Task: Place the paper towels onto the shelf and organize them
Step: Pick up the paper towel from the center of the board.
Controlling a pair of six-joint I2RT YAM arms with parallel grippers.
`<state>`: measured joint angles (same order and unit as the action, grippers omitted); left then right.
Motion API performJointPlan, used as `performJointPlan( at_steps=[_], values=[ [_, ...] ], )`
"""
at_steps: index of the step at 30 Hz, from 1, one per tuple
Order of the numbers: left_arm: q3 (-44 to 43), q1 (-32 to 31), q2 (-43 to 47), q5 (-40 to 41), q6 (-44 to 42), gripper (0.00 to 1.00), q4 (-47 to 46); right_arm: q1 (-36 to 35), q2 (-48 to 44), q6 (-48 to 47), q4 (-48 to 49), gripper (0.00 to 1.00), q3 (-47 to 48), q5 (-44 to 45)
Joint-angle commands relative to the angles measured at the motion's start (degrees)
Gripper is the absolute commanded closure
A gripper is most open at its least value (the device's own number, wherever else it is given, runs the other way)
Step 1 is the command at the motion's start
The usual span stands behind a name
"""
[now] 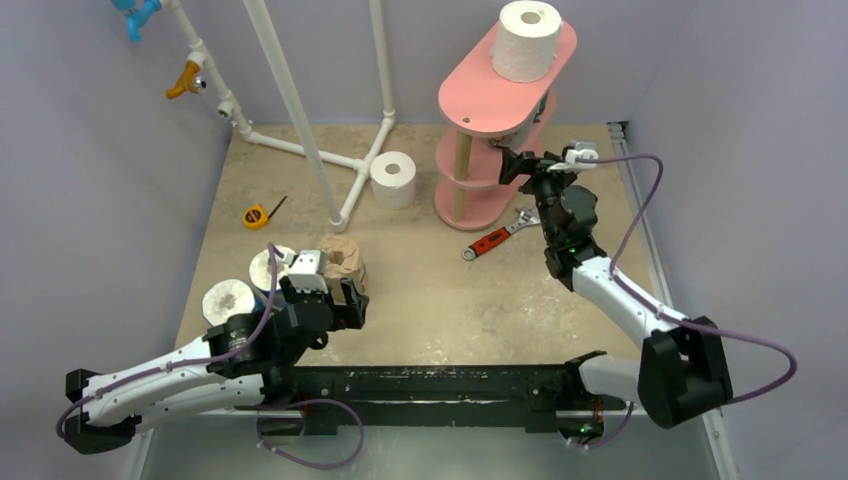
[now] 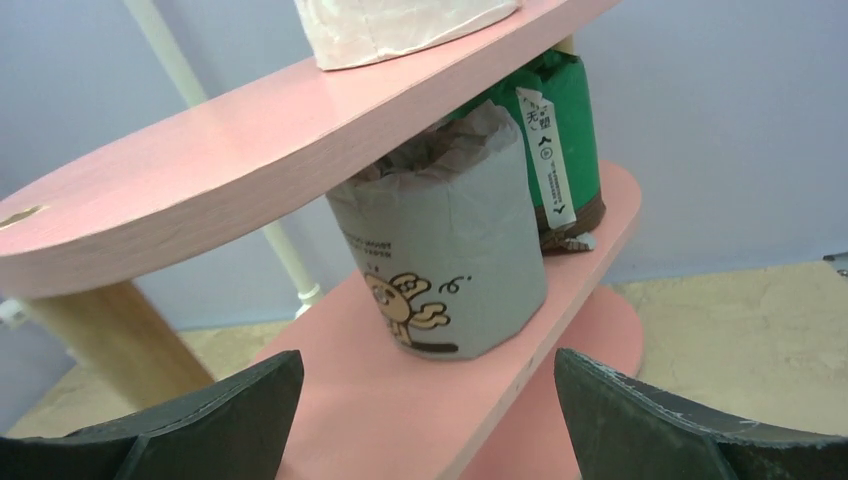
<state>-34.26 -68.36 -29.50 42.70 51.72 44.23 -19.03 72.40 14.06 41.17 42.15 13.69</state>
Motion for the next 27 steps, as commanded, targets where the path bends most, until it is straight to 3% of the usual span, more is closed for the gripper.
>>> performJointPlan(
  at_steps=[1, 14, 20, 27],
  values=[
    [-0.3, 0.2, 0.8, -0.2, -0.3, 0.03, -1.6, -0.1, -7.6, 2.4, -4.0, 0.01, -3.1, -3.4],
    [-3.4, 0.2, 3.7, 2.3, -2.1, 0.02, 0.5, -1.6, -29.1, 9.5, -27.0, 0.01, -4.2, -15.1],
    [-5.0, 0.2, 4.4, 4.6, -1.9, 0.02, 2.6, -1.8, -33.4, 14.3, -37.0, 0.01, -4.8, -20.7],
    [-8.0, 0.2, 2.9, 9.1, 2.1, 0.02, 8.7, -4.2, -34.6, 20.0, -41.1, 0.01, -7.7, -22.1]
  ],
)
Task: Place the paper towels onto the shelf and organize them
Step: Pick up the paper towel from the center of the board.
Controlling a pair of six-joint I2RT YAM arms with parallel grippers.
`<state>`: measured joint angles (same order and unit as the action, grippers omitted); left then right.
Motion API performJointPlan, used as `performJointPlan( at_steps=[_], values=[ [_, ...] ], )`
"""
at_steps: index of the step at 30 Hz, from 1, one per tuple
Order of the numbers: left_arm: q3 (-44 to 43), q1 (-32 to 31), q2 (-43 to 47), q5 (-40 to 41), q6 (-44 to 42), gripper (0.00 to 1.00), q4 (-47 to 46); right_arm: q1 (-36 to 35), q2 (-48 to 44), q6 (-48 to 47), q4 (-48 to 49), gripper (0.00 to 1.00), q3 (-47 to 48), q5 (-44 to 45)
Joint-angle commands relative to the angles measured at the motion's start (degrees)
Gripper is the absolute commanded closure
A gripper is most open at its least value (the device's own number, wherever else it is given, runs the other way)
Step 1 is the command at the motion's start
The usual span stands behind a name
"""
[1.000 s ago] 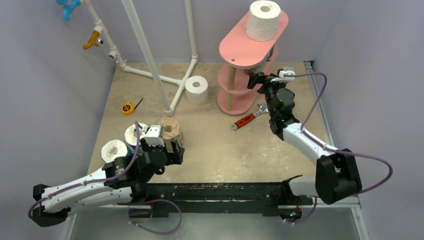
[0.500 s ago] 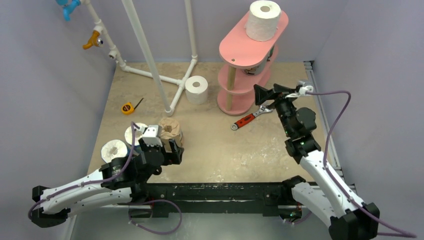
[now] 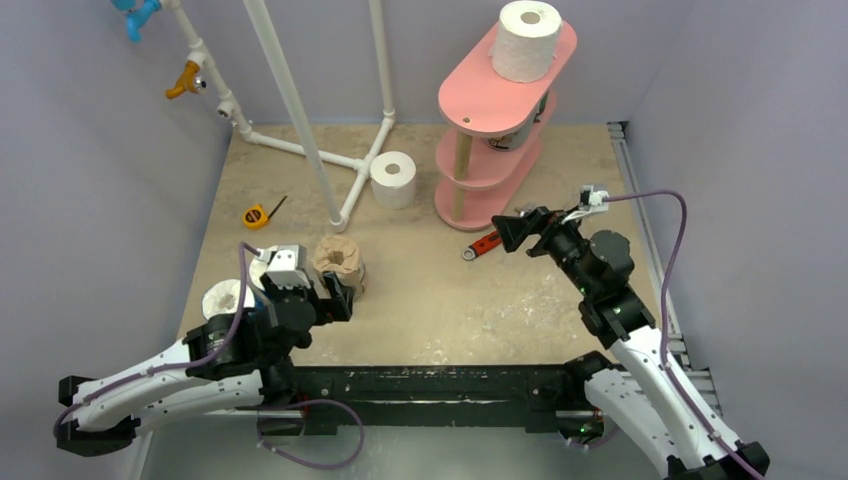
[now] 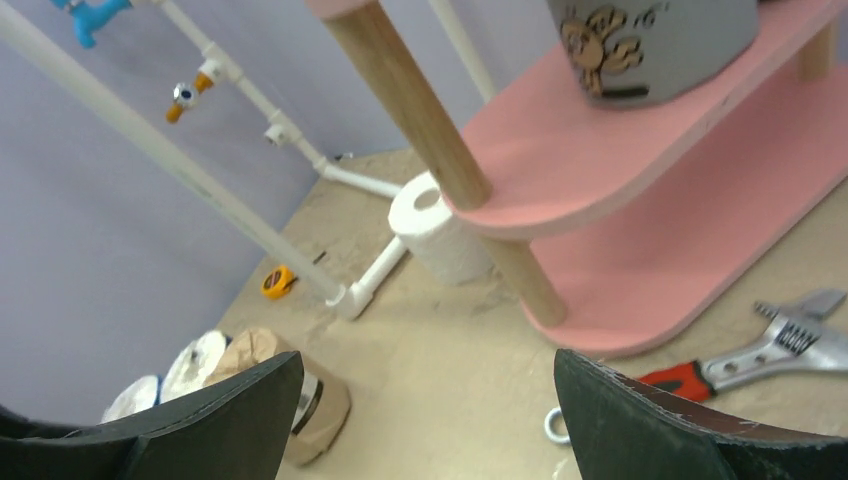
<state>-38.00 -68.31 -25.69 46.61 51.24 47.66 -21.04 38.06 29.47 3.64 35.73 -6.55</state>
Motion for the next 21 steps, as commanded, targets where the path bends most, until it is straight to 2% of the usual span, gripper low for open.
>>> performJointPlan(
  at_steps=[1, 6, 10, 14, 17, 21],
  values=[
    [-4.9, 0.1, -1.1, 6.1, 3.4, 0.02, 6.6, -3.0, 0.9, 5.0, -5.3, 0.01, -1.2, -1.4],
    [-7.2, 0.2, -1.6, 9.2, 6.7, 0.02, 12.0, -11.8, 7.7, 4.9, -8.6, 0.01, 0.2, 3.5],
    [-9.9, 2.5, -5.5, 9.4, 13.9, 0.02, 20.1, -17.2, 14.3, 4.8, -8.6, 0.01, -0.1, 6.3],
    [-8.9, 10.1, -6.7, 1.2, 11.1, 0.02, 16.1, -20.8, 18.2, 5.3, -9.0, 0.01, -0.3, 10.8],
    [-7.3, 17.1, -6.8, -7.3, 6.7, 0.03, 9.2, -21.3, 17.9, 6.3, -7.2, 0.01, -1.3, 10.5],
    [-8.1, 27.8, -12.0, -18.0, 3.3, 0.04, 4.7, -21.4, 17.5, 7.0, -6.5, 0.01, -2.1, 9.4]
  ],
)
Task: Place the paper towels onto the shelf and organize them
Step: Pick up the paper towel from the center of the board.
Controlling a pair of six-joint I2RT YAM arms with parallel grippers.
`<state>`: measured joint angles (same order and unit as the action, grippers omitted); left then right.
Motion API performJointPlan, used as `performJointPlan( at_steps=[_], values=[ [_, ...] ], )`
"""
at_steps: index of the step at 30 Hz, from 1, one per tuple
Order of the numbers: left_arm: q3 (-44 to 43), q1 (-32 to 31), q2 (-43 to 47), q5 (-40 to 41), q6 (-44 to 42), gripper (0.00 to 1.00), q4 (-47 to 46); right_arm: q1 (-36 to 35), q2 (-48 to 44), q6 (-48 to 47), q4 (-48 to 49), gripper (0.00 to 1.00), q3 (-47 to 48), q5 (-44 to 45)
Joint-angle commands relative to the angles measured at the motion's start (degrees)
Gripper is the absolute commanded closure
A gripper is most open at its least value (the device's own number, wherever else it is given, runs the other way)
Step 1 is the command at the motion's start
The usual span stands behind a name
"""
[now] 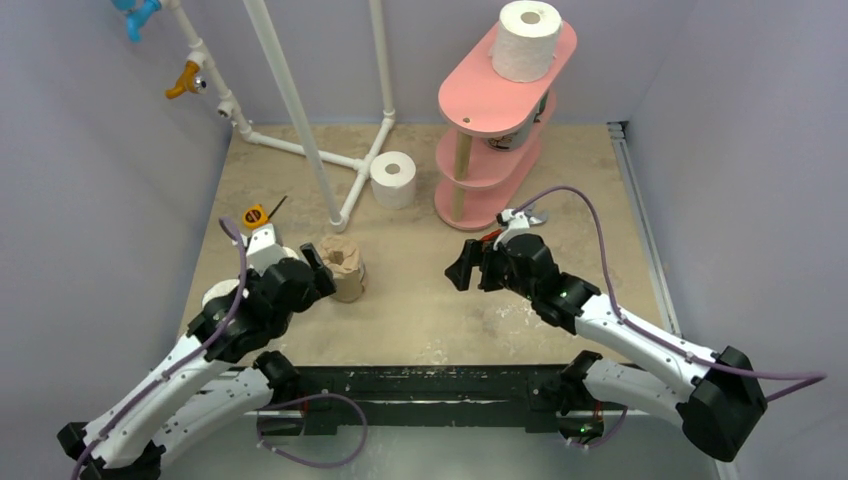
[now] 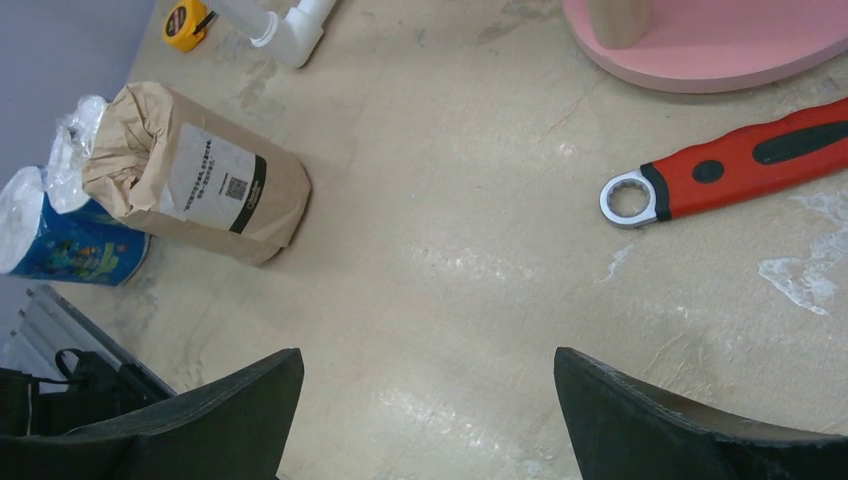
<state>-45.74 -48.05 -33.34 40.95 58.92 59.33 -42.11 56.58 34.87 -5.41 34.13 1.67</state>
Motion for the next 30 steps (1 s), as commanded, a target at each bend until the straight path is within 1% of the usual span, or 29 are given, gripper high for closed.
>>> performJointPlan(
  at_steps=[1, 4, 6, 9, 12, 15, 20, 30],
  values=[
    [-0.5, 9.8, -5.8, -14.8, -4.9, 0.04, -8.2, -0.3, -0.5, 2.3, 1.4, 0.01, 0.2, 1.5],
    [-0.2, 15.5, -10.1, -21.0, -4.3, 0.04, -11.7, -0.3, 2.2, 4.6, -3.6, 0.01, 3.0, 4.1],
    [0.0, 18.1, -12.0, -23.8, -3.8, 0.05, -13.6, -0.2, 2.8, 10.2, -6.0, 0.01, 3.6, 5.3],
    [-0.3, 21.3, -14.8, -26.5, -2.7, 0.09, -14.8, -0.1, 2.9, 6.6, -6.7, 0.01, 4.2, 2.5],
    [-0.8, 22.3, -16.7, -26.3, -1.9, 0.12, -14.8, -0.1, 2.8, 5.6, -6.9, 0.01, 3.4, 2.1],
    [-1.1, 22.8, -17.9, -24.8, -0.6, 0.16, -14.3, -0.1, 1.3, 4.5, -4.1, 0.01, 1.1, -1.0],
    [-0.1, 23.9, -18.5, -22.9, 0.5, 0.19, -15.6, -0.1, -1.6, 3.7, -1.4, 0.01, -1.4, -2.7],
    [0.3, 26.2, -24.1, -23.3, 1.4, 0.25, -17.1, -0.1, -2.5, 0.9, -5.6, 0.01, 1.9, -1.8]
  ],
)
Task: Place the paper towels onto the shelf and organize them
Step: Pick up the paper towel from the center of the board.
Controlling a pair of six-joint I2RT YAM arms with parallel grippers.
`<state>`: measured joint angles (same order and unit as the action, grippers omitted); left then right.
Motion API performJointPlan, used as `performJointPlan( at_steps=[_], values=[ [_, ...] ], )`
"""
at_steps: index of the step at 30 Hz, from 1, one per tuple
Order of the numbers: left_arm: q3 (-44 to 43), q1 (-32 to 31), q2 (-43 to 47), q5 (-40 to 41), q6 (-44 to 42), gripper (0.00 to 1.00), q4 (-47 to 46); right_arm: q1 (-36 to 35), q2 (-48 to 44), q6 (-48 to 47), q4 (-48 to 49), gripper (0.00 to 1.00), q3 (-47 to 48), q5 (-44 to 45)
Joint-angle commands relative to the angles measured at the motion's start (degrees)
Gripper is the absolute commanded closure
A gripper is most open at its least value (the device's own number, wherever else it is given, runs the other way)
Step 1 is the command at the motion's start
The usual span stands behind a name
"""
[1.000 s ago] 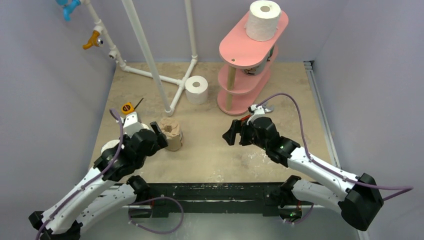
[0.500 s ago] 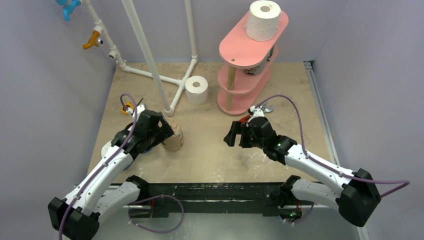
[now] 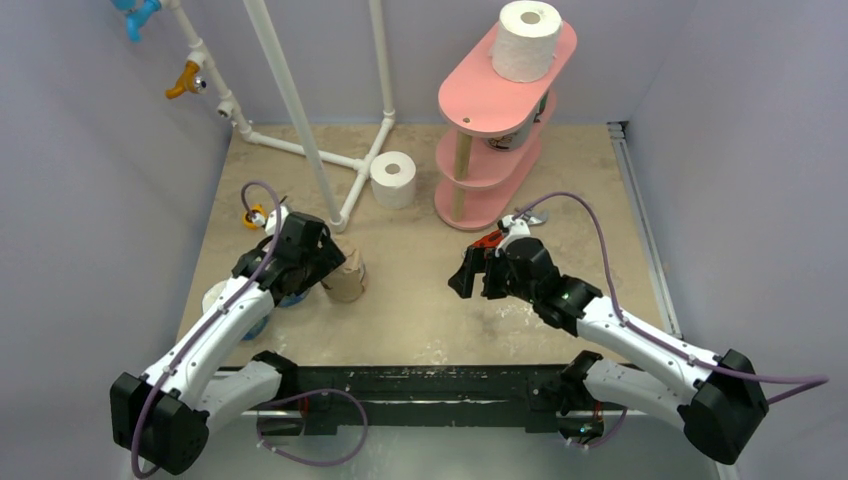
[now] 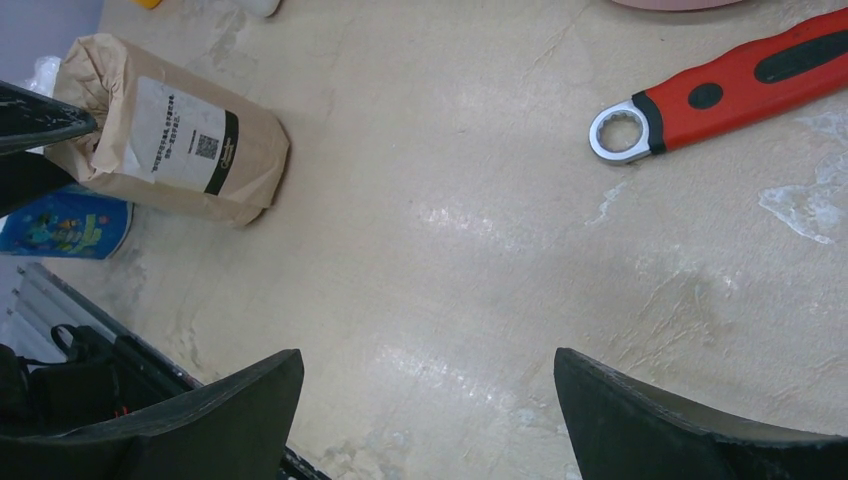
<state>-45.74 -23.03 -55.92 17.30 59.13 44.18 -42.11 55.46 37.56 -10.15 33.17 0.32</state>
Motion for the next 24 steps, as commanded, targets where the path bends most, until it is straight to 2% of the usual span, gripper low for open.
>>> performJointPlan(
  at_steps=[1, 11, 17, 22, 24],
  values=[
    [0.7, 1.4, -1.9, 0.4, 1.4, 0.26, -2.3, -0.1, -1.7, -1.8, -0.9, 0.01, 2.9, 0.3],
    [2.5, 2.5, -3.8, 0.6, 1.9, 0.34, -3.5, -0.1, -2.9, -1.6, -1.3, 0.01, 2.4, 1.4],
    [3.6, 2.5, -4.2, -1.7, 0.9, 0.48, -5.9, -0.2, -3.4, -1.7, -2.1, 0.01, 2.8, 2.1],
    [4.0, 2.5, -5.1, -3.0, -0.4, 0.52, -7.1, -0.1, -4.3, -1.5, -3.3, 0.01, 2.7, 3.1],
    [4.1, 2.5, -4.9, -3.8, -0.8, 0.57, -7.5, -0.2, -4.8, -1.5, -4.0, 0.01, 3.0, 3.6]
  ],
)
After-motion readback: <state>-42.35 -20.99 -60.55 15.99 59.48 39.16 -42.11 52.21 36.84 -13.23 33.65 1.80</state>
